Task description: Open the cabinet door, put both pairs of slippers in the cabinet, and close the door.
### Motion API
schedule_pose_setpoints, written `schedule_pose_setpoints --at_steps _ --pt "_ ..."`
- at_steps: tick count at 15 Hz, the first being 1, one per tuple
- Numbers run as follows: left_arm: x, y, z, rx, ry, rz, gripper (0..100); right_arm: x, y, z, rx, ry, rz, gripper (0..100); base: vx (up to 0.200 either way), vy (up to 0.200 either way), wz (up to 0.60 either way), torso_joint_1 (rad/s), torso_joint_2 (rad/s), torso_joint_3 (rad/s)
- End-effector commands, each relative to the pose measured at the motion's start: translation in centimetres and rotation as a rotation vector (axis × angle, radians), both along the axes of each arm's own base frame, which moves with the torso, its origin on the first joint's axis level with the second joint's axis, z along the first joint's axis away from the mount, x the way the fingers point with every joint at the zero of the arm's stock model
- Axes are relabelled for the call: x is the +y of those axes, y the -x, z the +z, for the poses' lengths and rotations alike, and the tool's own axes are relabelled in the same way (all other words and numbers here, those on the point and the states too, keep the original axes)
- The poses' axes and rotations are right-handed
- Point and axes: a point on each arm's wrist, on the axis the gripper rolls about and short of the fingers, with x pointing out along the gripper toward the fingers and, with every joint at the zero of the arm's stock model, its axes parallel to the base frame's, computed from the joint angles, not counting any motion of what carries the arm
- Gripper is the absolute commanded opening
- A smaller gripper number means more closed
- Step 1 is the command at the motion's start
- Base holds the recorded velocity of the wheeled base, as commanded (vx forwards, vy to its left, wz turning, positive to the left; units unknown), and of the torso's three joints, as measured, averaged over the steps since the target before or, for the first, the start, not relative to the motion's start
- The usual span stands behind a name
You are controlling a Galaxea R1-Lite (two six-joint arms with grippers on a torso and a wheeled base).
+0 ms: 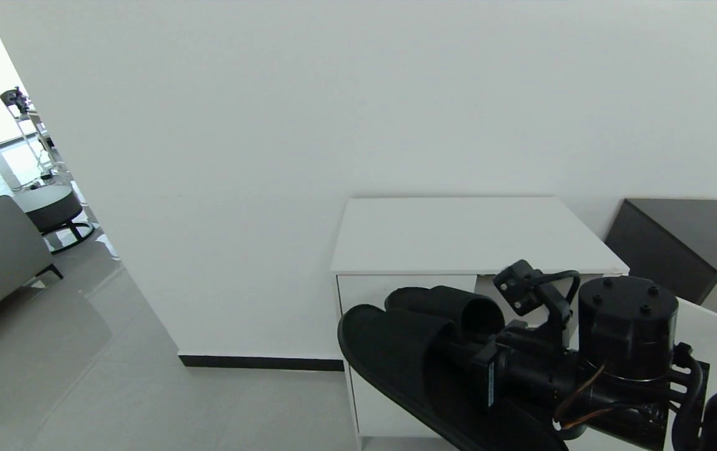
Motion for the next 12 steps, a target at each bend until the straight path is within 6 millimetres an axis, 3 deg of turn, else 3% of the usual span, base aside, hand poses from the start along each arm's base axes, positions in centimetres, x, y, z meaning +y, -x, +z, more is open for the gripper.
schedule_pose_setpoints --at_steps 1,2,7,12 --pt "0.0 0.0 0.0 0.001 0.0 0.001 0 -0.1 0.2 -0.3 0.011 0.008 0.016 0 -0.2 0.0 0.0 0.007 -0.01 0.002" --pt "0.0 0.0 0.0 0.001 0.0 0.001 0 -0.2 0.3 -0.5 0.018 0.01 0.029 0 -0.2 0.0 0.0 -0.007 0.0 0.002" --pt "0.0 0.0 0.0 0.001 -0.004 0.001 0 -0.3 0.4 -1.5 0.046 0.026 0.062 0 0.0 0.0 0.0 0.0 0.0 0.0" --pt "0.0 0.0 0.0 0.001 -0.006 0.001 0 -0.2 -0.1 -2.6 0.041 0.023 0.061 0 0.0 -0.2 0.0 0.01 0.0 -0.001"
